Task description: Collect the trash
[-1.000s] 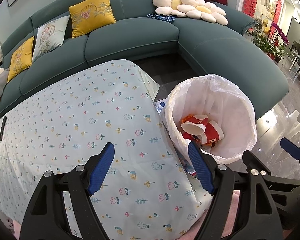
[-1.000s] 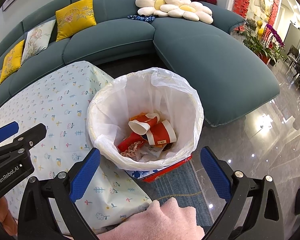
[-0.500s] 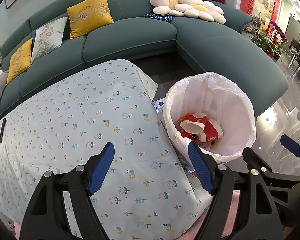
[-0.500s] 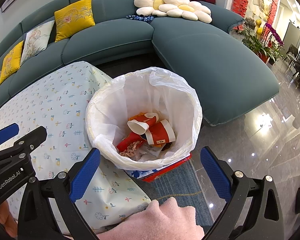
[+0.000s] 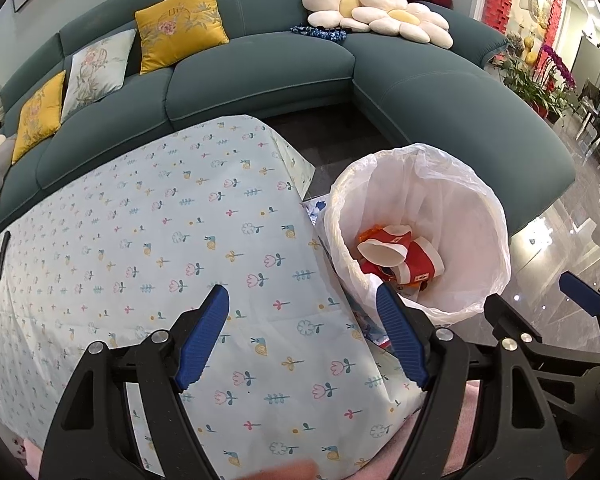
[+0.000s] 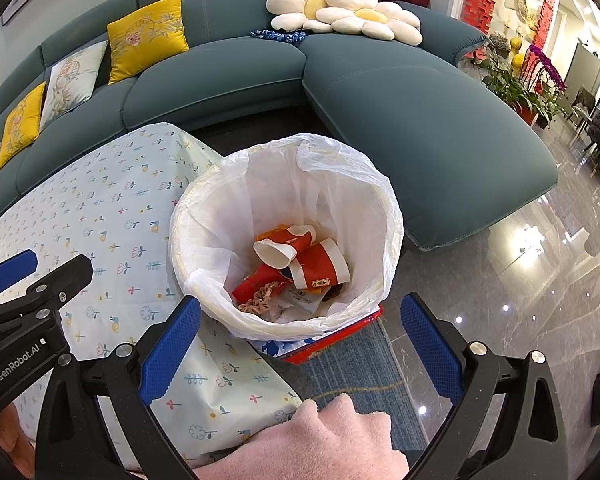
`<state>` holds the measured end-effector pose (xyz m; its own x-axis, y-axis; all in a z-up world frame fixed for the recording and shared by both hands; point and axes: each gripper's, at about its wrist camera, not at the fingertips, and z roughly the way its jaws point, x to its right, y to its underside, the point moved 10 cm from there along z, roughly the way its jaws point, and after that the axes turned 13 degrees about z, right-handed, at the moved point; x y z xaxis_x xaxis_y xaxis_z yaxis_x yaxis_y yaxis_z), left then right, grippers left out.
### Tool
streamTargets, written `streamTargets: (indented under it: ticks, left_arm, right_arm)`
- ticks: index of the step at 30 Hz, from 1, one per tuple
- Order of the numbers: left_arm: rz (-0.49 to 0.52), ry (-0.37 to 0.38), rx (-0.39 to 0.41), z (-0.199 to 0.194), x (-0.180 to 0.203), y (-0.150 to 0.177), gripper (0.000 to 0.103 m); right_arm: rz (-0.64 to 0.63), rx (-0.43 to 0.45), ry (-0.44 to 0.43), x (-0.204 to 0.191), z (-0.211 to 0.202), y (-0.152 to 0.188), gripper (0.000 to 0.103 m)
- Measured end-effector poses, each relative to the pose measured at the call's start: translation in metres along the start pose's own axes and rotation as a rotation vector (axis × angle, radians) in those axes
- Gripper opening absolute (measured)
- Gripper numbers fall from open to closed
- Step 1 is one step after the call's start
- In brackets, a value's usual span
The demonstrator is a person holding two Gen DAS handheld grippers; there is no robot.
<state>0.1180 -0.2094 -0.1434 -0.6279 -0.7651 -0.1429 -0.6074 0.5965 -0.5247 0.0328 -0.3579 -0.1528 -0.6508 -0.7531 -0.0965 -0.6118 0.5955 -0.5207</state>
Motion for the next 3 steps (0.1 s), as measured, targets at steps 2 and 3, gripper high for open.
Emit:
streamTargets:
  ticks: [2, 3]
  left_arm:
    - [0.003, 0.001, 0.000, 0.0006, 0.0006, 0.0003, 0.072]
    - [0.006, 0.001, 0.002, 0.0008, 0.0009, 0.0001, 0.072]
  right_arm:
    - [0.002, -0.001, 0.002, 0.0013, 0.0001, 0.0009, 0.096]
    - [0.003, -0.001, 0.003, 0.0020, -0.0001, 0.0018, 0.096]
